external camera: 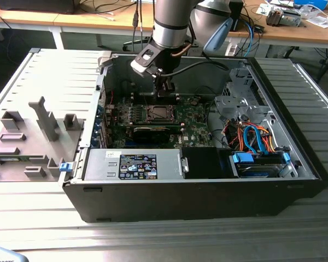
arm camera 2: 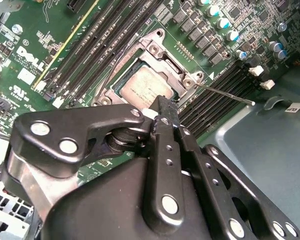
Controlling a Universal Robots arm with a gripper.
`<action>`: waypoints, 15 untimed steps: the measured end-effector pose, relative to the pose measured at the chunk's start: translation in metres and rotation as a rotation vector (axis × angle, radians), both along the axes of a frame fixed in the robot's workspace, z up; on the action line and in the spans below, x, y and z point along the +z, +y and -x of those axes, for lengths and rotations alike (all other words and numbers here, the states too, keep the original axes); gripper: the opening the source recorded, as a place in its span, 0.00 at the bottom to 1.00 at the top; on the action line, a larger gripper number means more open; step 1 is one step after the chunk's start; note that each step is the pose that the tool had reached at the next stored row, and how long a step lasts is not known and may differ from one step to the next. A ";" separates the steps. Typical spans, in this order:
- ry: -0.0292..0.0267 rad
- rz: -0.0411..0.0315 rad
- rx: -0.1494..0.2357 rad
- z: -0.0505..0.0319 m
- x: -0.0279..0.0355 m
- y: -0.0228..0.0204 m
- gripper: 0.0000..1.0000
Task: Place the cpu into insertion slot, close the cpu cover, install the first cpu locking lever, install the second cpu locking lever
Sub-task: 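Install the first cpu locking lever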
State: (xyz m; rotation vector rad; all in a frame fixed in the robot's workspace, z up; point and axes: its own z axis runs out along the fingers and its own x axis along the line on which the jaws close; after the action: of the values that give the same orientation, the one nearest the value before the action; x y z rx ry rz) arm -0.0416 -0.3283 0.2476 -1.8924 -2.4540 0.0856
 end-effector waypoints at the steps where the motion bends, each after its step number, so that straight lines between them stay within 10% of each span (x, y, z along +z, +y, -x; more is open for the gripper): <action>1: 0.0000 -0.0001 0.002 0.0000 0.0000 0.0000 0.11; 15: 0.0000 0.0000 0.047 0.0000 0.0000 0.0000 0.11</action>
State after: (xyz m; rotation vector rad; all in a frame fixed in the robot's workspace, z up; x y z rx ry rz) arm -0.0416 -0.3283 0.2476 -1.8344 -2.4992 0.0872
